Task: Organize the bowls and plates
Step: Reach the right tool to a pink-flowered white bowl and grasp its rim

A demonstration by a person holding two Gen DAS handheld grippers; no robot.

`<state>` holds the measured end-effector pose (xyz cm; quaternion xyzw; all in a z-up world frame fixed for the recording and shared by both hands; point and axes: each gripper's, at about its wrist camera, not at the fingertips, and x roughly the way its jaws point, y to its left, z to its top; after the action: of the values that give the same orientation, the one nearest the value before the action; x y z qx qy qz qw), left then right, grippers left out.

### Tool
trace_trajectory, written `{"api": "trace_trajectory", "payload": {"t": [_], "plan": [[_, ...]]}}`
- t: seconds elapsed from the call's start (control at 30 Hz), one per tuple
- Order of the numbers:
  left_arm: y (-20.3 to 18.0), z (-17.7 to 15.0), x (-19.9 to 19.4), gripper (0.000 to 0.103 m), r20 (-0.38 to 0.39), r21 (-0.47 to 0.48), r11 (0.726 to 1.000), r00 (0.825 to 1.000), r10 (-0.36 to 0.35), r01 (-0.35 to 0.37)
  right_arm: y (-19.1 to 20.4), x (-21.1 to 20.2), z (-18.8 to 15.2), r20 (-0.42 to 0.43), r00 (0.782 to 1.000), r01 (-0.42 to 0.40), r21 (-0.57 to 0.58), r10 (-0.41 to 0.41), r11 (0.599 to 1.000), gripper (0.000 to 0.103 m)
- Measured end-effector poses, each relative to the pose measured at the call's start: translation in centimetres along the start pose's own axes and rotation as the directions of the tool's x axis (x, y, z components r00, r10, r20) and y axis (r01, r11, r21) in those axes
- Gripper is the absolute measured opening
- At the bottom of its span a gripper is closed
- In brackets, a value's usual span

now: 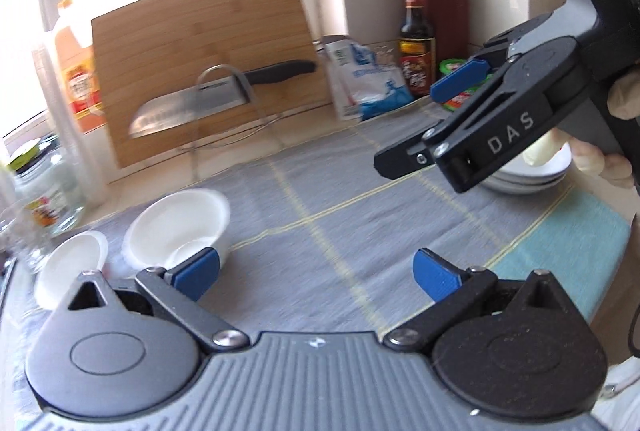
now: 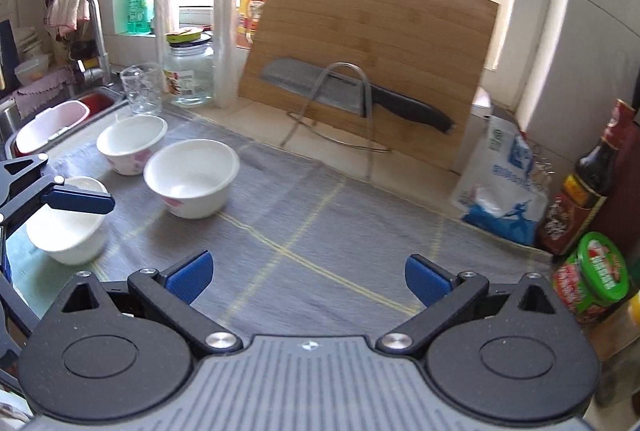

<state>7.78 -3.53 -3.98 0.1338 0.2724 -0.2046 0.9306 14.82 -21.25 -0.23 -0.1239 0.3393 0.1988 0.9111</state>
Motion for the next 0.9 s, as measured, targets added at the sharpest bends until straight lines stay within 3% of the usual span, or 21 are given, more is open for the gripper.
{"api": "trace_trajectory", "payload": {"t": [0.27, 0.5, 0.77, 0.9], "plan": [[6.8, -5.1, -4.3, 0.102, -0.006, -0.014, 0.994, 0.995, 0.104, -0.104, 8.6, 2.4, 1.5, -0.008, 0.993, -0.121, -0.025, 0.121, 0.992, 0.103], [10.1, -9.1, -5.0, 0.102, -0.039, -0.034, 0.989, 0.989, 0.145, -0.146, 13.9, 4.7, 2.6, -0.031, 0.970, -0.242, -0.054, 0.240, 0.969, 0.103], [11.2, -10.9, -3.0, 0.101, -0.037, -0.029, 0.995, 0.995, 0.092, -0.093, 16.3, 7.9, 2.5, -0.096, 0.941, -0.329, -0.037, 0.325, 0.944, 0.103], [11.3, -10.9, -2.6, 0.095, -0.020, -0.024, 0.998, 0.999, 0.050, -0.050, 16.8, 8.8, 2.4, -0.114, 0.934, -0.345, -0.039, 0.339, 0.938, 0.095]]}}
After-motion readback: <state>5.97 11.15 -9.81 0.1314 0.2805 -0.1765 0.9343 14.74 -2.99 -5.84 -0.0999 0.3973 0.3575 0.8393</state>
